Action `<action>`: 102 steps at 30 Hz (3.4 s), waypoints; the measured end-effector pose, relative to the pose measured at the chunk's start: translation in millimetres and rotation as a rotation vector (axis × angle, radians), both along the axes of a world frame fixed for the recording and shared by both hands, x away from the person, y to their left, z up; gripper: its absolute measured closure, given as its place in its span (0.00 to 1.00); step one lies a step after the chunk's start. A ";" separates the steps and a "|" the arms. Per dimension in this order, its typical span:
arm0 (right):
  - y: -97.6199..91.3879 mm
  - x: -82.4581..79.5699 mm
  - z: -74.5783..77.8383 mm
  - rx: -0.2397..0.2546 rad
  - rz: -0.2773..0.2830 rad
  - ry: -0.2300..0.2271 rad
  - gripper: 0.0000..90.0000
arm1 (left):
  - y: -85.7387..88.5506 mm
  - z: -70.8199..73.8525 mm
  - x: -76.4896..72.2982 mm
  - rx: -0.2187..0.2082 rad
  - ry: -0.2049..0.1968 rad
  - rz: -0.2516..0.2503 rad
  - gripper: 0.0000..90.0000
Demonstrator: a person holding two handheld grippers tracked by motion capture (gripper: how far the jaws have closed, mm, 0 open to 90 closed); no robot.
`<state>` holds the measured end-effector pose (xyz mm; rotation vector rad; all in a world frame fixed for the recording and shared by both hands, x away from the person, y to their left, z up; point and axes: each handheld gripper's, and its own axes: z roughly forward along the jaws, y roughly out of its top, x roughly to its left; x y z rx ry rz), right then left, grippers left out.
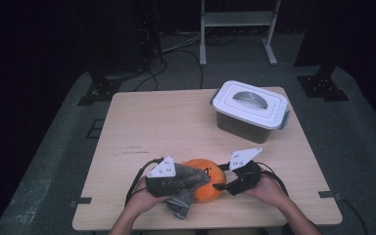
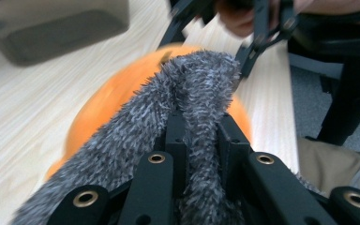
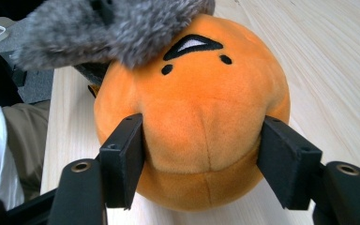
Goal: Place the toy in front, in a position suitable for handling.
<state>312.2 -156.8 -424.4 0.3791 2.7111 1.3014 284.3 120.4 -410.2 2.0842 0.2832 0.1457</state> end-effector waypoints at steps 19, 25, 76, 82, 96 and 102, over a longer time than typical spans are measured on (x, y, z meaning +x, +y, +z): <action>-3.2 8.7 -7.1 0.036 -0.023 0.065 0.45 | 26.9 -11.6 3.9 0.084 -0.001 -0.052 0.86; 2.7 7.2 -5.2 0.035 -0.037 0.049 0.45 | 3.5 -8.0 -8.7 0.085 -0.061 -0.155 0.86; 4.3 -9.3 -2.5 0.005 0.072 -0.074 0.48 | 46.4 -10.8 14.7 -0.017 0.054 0.011 0.85; 6.4 -8.0 2.7 0.021 0.031 -0.030 0.32 | 41.3 -12.9 11.9 0.008 0.074 -0.031 0.85; 8.7 -10.6 -0.7 0.030 0.056 -0.036 0.44 | 36.7 1.1 7.3 -0.058 0.059 -0.070 0.85; 8.2 -17.5 -1.2 0.014 0.076 -0.056 0.48 | 37.5 -1.5 8.3 -0.012 0.046 -0.034 0.85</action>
